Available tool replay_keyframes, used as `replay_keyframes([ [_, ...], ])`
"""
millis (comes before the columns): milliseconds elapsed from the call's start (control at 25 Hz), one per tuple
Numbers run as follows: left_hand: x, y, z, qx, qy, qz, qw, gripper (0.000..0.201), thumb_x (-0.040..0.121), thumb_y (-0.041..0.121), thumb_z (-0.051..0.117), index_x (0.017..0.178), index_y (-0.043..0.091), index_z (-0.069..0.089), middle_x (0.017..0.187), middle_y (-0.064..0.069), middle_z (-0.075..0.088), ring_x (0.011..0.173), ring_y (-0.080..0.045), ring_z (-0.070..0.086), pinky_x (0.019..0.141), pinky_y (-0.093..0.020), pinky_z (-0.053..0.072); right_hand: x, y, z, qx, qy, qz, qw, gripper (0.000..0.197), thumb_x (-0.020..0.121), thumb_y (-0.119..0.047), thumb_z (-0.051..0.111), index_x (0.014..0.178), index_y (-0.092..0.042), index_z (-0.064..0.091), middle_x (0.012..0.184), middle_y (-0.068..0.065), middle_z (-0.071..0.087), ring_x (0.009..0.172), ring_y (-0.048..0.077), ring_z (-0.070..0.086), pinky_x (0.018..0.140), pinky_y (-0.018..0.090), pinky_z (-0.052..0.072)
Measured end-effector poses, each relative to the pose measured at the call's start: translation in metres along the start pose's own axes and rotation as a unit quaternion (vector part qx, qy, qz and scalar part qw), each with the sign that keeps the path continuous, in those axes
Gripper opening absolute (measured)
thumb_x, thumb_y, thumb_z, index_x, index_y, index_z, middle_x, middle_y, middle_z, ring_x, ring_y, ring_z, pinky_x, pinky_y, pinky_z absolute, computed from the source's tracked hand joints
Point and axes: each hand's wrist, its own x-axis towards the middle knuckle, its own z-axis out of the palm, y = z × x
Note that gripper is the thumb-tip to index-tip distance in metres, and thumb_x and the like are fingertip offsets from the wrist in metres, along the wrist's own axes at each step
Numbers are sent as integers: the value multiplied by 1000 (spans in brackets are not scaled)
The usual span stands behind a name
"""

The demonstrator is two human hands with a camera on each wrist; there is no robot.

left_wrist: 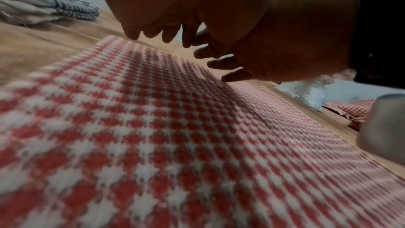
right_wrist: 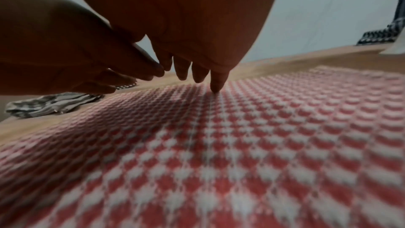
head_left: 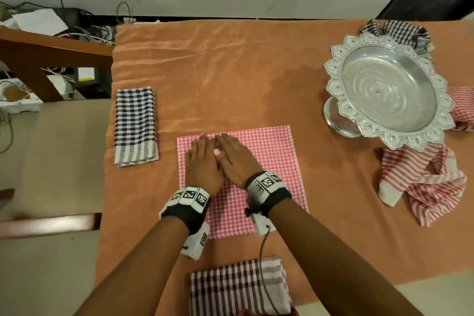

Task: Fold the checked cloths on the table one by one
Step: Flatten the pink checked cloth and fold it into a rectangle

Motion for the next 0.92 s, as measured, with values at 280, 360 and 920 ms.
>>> replay_keyframes([
  [280,15,-29,15,137,-106,32,984,68,100,47,21,151,20,-15,157,-3,-24,145,-24,-22,117,-42,-14,11,29,19,-109,-71,25,991,66,98,-57,14,152,-25,-6,159,-5,-15,147,20,-16,115,43,-18],
  [360,15,-42,15,136,-72,6,988,69,97,60,12,150,26,-17,154,3,-28,145,-24,-21,114,-43,-17,7,55,8,-132,-55,48,989,70,96,-62,16,151,-29,-10,153,-6,-25,145,23,-20,110,44,-21],
  [920,-6,-25,4,150,32,-22,988,66,99,41,25,153,12,-1,158,-15,-16,144,-37,-18,113,-53,-18,-14,42,-20,-100,-9,144,984,75,96,-58,27,151,-26,-12,155,3,-28,142,28,-24,112,50,-16],
])
